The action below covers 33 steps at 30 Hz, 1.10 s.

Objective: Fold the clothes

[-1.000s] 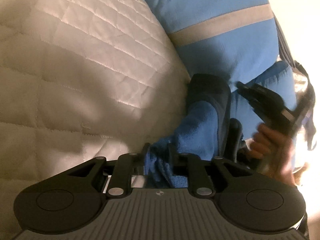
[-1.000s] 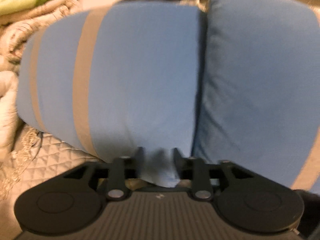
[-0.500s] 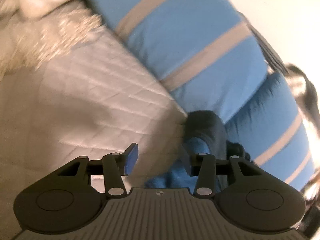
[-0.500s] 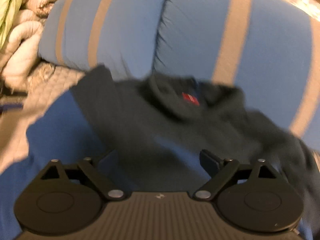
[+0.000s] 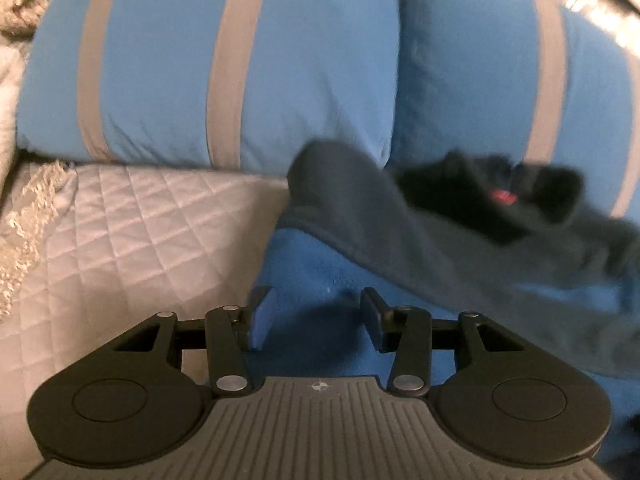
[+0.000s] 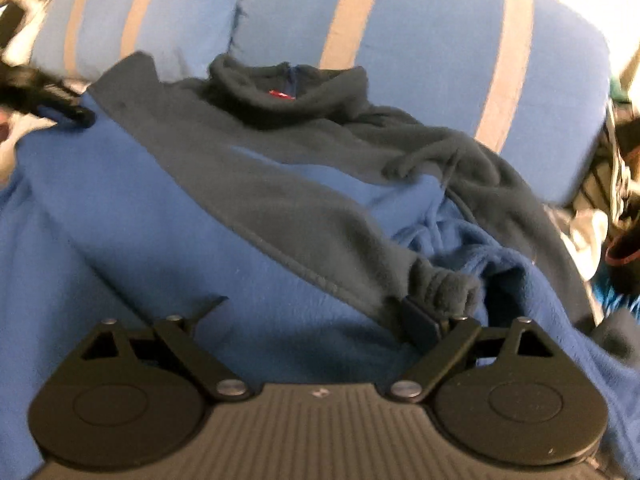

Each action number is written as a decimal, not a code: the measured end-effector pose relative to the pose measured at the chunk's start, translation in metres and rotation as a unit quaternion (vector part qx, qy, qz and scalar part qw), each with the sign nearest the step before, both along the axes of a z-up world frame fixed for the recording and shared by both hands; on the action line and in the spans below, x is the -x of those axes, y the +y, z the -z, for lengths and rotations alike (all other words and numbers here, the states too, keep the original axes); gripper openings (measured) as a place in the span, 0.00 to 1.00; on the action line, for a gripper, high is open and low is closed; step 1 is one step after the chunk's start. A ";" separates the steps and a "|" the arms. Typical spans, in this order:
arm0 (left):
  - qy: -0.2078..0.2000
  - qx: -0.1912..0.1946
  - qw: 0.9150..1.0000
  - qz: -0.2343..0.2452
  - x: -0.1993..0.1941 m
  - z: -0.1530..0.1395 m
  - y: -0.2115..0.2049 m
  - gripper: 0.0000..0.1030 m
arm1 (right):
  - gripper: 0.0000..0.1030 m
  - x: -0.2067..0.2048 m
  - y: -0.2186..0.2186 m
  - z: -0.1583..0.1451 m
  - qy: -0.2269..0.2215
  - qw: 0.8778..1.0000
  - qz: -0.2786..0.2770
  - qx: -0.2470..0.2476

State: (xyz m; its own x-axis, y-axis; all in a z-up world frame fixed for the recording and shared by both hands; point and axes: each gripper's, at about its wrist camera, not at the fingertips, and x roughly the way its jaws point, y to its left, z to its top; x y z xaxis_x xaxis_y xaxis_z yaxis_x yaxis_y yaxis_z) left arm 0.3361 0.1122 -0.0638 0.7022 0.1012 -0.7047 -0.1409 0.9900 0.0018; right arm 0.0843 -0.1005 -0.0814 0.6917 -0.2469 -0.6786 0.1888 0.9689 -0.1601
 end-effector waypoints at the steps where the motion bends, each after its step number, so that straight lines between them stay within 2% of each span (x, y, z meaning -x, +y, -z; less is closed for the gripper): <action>1: 0.017 0.002 1.000 -0.009 -0.007 0.009 0.001 0.44 | 0.94 0.000 0.000 0.001 0.000 1.000 0.000 -0.003; 3: 0.045 0.017 0.998 -0.028 -0.019 0.025 0.005 0.46 | 0.98 -0.001 0.000 0.003 -0.001 1.000 -0.001 -0.008; 4: 0.047 0.027 0.998 -0.035 -0.021 0.029 0.007 0.48 | 0.99 -0.001 0.000 0.004 -0.002 1.000 -0.001 -0.010; 11: 0.029 0.020 0.999 -0.017 -0.012 0.024 0.010 0.50 | 1.00 0.001 -0.001 0.005 -0.012 1.000 -0.014 -0.007; 14: 0.014 0.073 0.997 -0.022 -0.004 0.007 0.031 0.52 | 1.00 0.006 -0.004 -0.001 -0.034 0.999 -0.016 -0.020; 17: 0.003 0.122 0.991 -0.057 0.016 -0.009 0.056 0.60 | 1.00 0.007 -0.006 -0.005 -0.052 0.998 -0.014 -0.031; 20: 0.007 0.132 0.989 -0.062 0.041 -0.015 0.078 0.60 | 1.00 0.008 -0.009 -0.009 -0.066 0.997 -0.003 -0.045; 24: 0.028 0.140 0.988 -0.067 0.065 -0.007 0.099 0.60 | 1.00 0.010 -0.017 -0.014 -0.081 0.994 0.024 -0.069; 28: 0.058 0.170 0.981 -0.066 0.082 0.007 0.116 0.59 | 1.00 0.011 -0.026 -0.016 -0.088 0.991 0.053 -0.088; 33: 0.062 0.223 0.971 -0.055 0.088 0.023 0.127 0.59 | 1.00 0.017 -0.029 -0.019 -0.097 0.988 0.066 -0.103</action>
